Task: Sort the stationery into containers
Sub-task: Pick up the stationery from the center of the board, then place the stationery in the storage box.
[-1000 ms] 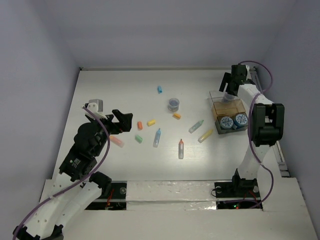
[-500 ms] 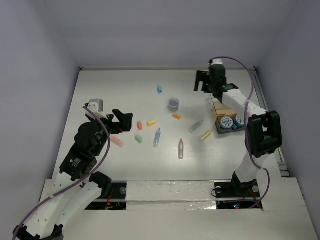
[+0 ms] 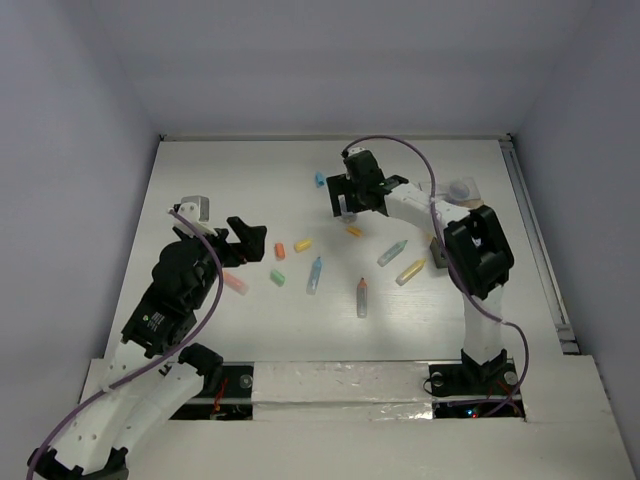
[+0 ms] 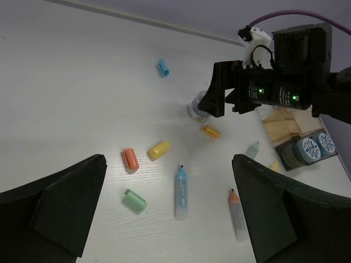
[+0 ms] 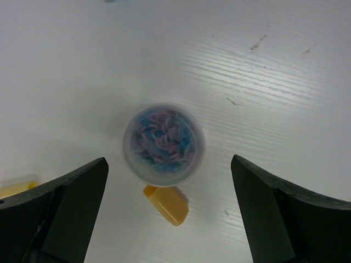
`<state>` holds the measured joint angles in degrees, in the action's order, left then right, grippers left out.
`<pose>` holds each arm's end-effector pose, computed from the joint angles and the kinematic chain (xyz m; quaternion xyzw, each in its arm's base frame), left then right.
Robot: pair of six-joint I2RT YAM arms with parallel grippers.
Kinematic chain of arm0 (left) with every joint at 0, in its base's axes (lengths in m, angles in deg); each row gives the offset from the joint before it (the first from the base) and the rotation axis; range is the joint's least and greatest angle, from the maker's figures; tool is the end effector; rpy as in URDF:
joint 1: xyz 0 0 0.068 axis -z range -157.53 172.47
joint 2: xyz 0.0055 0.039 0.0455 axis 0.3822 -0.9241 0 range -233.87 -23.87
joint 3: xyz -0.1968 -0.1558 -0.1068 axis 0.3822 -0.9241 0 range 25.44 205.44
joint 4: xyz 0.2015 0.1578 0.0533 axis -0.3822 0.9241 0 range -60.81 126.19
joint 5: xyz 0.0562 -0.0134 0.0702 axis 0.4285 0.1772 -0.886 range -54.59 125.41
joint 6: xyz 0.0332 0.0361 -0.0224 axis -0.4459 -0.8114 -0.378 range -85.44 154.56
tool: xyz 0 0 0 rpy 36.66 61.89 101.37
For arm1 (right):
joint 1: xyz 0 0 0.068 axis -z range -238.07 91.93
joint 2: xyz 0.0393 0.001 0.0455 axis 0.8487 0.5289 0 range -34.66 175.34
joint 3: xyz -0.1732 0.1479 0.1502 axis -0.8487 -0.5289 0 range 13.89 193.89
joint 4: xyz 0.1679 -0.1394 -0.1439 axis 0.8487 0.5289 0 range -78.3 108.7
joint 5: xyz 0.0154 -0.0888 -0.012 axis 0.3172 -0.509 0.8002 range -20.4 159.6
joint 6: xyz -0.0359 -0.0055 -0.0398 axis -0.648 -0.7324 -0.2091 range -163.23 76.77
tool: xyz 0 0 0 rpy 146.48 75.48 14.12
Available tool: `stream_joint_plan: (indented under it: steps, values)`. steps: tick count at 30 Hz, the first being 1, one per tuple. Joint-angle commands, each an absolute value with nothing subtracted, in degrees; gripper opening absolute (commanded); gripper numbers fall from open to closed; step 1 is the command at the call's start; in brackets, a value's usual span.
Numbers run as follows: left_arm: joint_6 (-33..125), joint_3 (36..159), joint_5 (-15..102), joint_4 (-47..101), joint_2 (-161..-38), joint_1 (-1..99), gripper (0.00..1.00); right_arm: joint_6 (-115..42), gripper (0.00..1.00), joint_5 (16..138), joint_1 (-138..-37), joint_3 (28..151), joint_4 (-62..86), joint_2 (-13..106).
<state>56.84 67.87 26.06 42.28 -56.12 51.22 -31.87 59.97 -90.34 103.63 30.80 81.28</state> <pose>0.1223 -0.0603 0.3513 -0.0153 0.7244 -0.2425 0.6451 0.3909 0.2398 0.2190 -0.1359 0.9121 0.0687 0.3806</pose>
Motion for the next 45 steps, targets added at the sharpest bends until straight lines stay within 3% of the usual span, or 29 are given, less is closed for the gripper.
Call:
stream_joint_plan:
  steps: [1, 7, 14, 26, 34, 45]
  values:
    - [55.9, 68.0, 26.9, 39.7, -56.5, 50.8, 0.99, -31.3, 1.0, 56.0, -90.1, 107.5, 33.5, 81.9]
    - [55.8, 68.0, 27.2, 39.7, -56.6, 50.8, 0.99, -31.0, 1.0, 58.4, -90.1, 110.0, 33.6, 85.0]
    - [55.7, 67.9, 27.1, 39.7, -56.5, 50.8, 0.99, -30.2, 0.93, 59.7, -90.1, 112.5, 34.1, 87.7]
    - [55.7, 67.9, 27.0, 39.9, -55.9, 50.8, 0.99, -30.0, 0.5, 57.6, -90.1, 117.2, 35.3, 89.4]
    - [55.7, 67.9, 26.9, 39.9, -55.4, 50.8, 0.99, -30.7, 0.47, 52.3, -86.2, 117.3, 33.7, 81.6]
    - [55.7, 67.9, 27.6, 39.7, -54.8, 50.8, 0.99, -29.2, 0.47, 52.6, -70.4, 97.1, 29.6, 64.3]
